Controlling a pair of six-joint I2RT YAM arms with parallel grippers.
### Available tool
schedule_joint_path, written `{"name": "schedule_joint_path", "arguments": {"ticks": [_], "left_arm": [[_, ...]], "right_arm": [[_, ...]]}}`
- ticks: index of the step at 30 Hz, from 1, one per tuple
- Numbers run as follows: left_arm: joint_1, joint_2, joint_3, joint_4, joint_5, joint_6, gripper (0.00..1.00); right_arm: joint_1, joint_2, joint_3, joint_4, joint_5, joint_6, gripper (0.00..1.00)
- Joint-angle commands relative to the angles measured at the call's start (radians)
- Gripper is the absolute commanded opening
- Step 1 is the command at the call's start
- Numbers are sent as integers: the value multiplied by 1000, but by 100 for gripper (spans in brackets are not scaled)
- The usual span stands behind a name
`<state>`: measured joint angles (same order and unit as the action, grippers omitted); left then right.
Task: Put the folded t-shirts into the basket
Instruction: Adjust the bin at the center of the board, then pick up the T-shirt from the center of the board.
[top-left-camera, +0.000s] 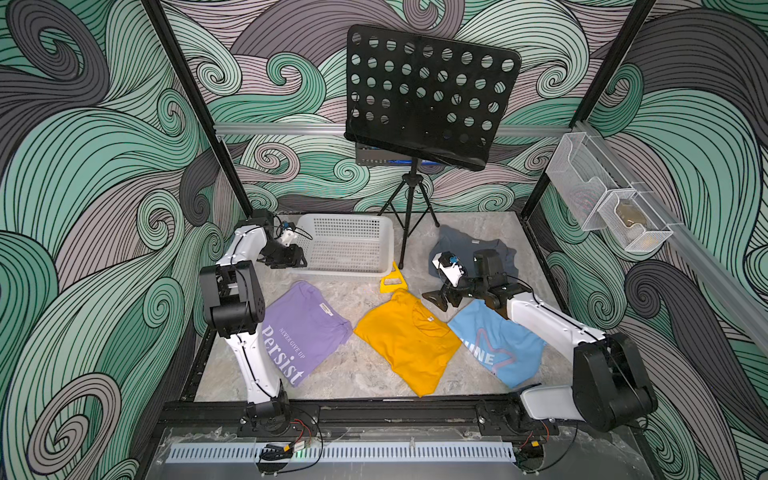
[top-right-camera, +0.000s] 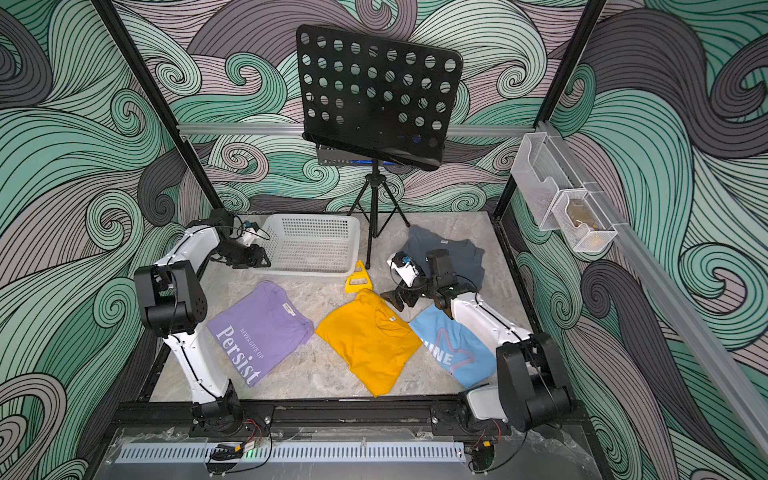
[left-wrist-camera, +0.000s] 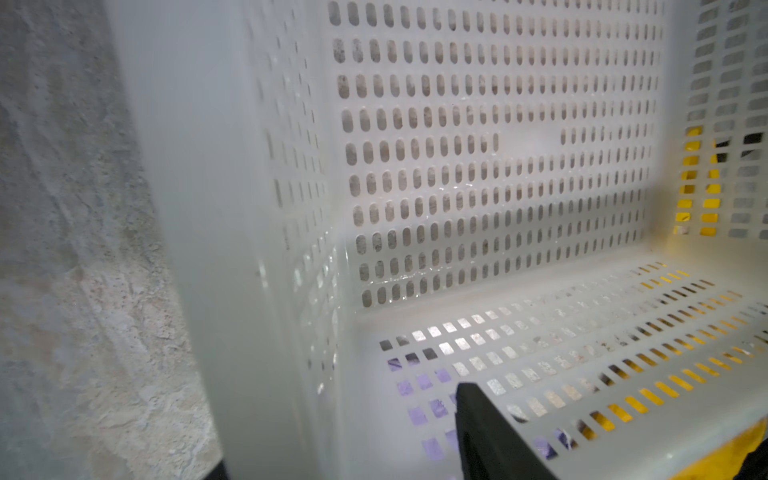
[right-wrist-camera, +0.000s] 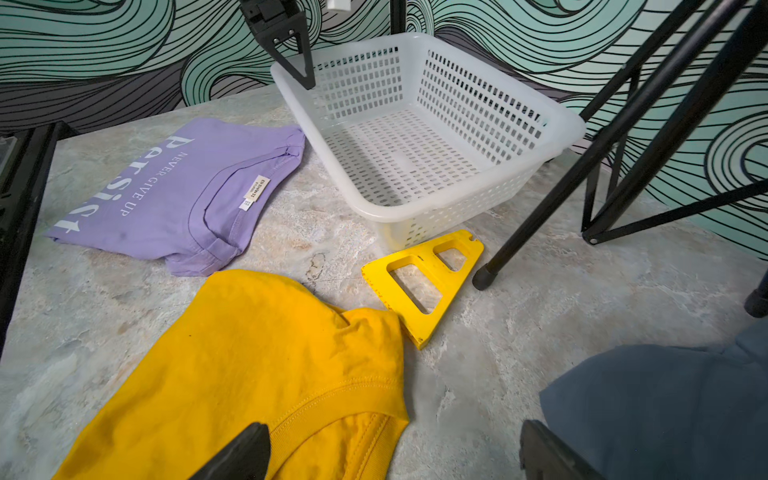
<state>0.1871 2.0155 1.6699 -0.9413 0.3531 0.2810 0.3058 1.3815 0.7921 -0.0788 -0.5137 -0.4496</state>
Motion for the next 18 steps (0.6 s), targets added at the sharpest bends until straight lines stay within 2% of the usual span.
{"name": "schedule_joint_path", "arguments": {"ticks": [1,3,5,7,11,14,16,18], "left_arm": [[19,-77,87,-59,-51,32,74],[35,-121,112,-98,-66,66,85],[44,-181,105,-128,-81,116,89],[43,-248,58,-162,-70,180,90],[9,-425,-129,-227,85,328,89],[-97,-567,-330,-224,179,424,85],[-256,-661,-484,-157,180,455,83],[-397,-704,-575,-85,156,461,80]], "right_arm": [[66,20,39,-77,29,-30,98],[104,38,66,-151,67,-56,96],[128,60,106,-244,115,-68,95],[130,87,139,-357,136,-95,90],[132,65,101,-482,156,-186,88],[147,29,36,-503,148,-243,87],[146,14,12,-532,129,-268,85],[145,8,-7,-544,129,-281,83]]}}
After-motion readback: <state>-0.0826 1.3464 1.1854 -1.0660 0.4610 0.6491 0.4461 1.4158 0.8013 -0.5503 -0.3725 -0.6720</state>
